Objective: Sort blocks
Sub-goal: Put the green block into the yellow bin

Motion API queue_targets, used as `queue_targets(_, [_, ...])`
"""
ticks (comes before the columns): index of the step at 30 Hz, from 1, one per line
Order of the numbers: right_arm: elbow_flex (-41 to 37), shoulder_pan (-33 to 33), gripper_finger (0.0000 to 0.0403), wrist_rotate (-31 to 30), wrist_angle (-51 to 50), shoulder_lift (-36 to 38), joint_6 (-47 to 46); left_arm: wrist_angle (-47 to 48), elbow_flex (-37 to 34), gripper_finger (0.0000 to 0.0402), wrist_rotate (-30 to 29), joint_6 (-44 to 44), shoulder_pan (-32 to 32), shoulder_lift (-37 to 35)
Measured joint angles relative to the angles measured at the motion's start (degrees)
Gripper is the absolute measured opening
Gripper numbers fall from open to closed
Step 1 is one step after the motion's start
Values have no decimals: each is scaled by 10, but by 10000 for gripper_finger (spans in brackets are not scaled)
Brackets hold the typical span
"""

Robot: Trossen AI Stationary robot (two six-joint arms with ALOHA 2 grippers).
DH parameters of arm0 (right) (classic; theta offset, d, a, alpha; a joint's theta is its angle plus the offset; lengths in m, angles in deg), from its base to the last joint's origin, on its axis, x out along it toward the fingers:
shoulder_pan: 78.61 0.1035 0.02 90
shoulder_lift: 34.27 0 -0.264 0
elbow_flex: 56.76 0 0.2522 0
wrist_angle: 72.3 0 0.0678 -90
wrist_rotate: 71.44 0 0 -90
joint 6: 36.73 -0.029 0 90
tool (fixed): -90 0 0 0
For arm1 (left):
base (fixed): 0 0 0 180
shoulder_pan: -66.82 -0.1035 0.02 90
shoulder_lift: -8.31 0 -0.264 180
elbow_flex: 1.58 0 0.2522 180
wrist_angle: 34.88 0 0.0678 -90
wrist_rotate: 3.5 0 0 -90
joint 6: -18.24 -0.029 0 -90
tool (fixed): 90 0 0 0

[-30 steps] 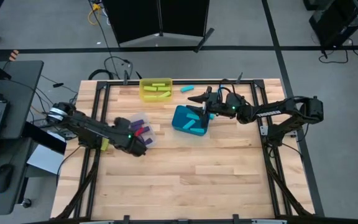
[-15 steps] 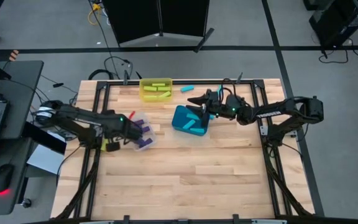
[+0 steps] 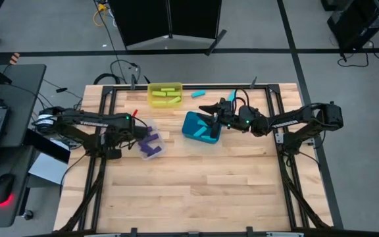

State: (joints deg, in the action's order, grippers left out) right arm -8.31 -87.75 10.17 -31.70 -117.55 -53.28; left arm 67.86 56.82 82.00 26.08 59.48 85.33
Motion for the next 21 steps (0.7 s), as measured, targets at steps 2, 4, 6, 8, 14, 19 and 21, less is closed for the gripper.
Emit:
queue_targets(2, [0, 2, 197, -1, 0, 0, 1, -20, 0, 1, 10, -2, -8, 16])
queue_targets(4, [0, 4, 197, -1, 0, 0, 1, -36, 0, 1, 4, -4, -9, 30])
queue_targets(6, [0, 7, 197, -2, 0, 0, 1, -36, 0, 1, 2, -5, -9, 46])
queue_targets(8, [0, 10, 197, -2, 0, 0, 1, -42, 0, 1, -1, -5, -9, 56])
queue_targets(14, [0, 24, 197, -2, 0, 0, 1, -86, 0, 1, 21, -15, -9, 59])
queue_targets(19, [0, 37, 197, -2, 0, 0, 2, -92, -3, 1, 25, 16, -9, 59])
queue_targets(21, [0, 41, 197, -2, 0, 0, 6, -109, -19, 1, 46, 24, -9, 60])
